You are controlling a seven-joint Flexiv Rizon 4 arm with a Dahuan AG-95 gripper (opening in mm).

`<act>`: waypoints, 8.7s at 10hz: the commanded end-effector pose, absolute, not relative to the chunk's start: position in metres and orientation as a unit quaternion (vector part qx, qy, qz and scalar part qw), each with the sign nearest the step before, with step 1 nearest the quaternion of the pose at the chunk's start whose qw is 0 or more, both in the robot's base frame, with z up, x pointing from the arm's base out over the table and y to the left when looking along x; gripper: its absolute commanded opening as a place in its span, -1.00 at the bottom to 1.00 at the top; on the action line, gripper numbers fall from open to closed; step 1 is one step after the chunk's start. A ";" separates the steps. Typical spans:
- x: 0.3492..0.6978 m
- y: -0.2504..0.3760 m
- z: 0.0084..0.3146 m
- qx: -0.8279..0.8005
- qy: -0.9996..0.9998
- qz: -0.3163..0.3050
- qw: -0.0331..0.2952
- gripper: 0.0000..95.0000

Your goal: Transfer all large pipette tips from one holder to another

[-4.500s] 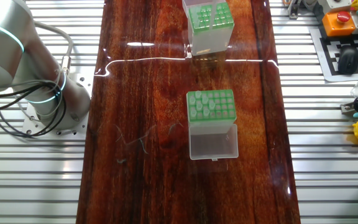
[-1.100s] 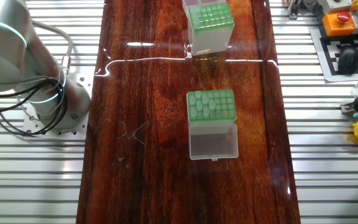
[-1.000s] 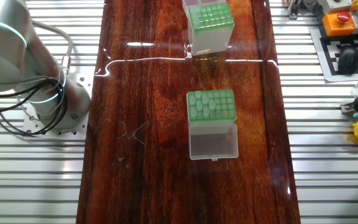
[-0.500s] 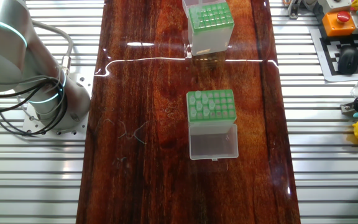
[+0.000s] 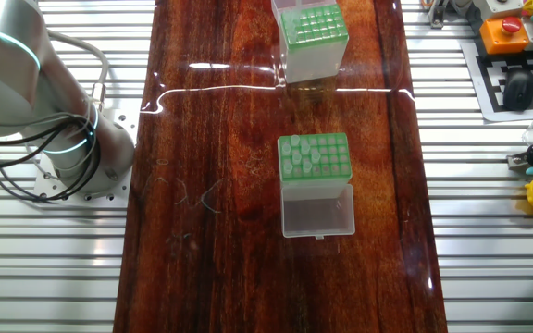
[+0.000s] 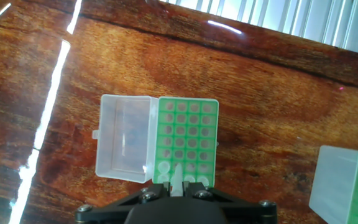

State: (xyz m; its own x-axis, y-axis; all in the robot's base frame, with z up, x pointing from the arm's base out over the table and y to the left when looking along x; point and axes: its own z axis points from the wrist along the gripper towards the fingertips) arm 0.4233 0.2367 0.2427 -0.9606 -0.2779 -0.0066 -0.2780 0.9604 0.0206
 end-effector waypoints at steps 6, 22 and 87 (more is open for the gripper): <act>0.422 0.229 0.254 -0.147 0.989 0.015 0.010 -0.20; 0.428 0.124 0.264 -0.153 0.987 0.039 0.011 -0.60; 0.450 -0.060 0.163 -0.031 0.999 0.017 0.011 -0.60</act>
